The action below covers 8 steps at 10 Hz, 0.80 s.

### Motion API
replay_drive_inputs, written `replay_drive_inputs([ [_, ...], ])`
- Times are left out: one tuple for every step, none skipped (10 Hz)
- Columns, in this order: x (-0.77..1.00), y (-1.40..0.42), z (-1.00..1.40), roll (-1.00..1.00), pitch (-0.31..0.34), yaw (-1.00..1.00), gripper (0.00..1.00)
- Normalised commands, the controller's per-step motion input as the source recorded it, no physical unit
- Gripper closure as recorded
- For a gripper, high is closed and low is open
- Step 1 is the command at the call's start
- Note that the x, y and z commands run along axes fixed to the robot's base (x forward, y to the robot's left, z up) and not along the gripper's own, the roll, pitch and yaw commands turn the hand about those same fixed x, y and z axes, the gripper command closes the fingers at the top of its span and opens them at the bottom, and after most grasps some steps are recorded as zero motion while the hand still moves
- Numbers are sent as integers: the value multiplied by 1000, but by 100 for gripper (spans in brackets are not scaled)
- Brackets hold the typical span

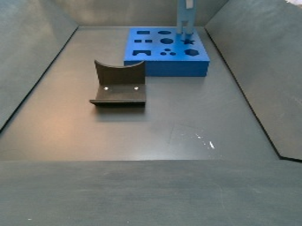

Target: Insert the square-circle object.

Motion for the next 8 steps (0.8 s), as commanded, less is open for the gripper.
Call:
replay_drive_inputs([
  [63, 0, -231, 0, 0, -80, 100],
  [20, 0, -291, 0, 0, -77, 100],
  [3, 0, -306, 0, -6, -71, 100],
  [0, 0, -337, -66, -44, -71, 100],
  [0, 0, -311, -24, -20, -60, 100],
  [57, 0, 0, -64, 0, -9, 100],
  [0, 0, 0, -9, 0, 0, 100],
  [0, 0, 0, 0, 0, 0, 100],
])
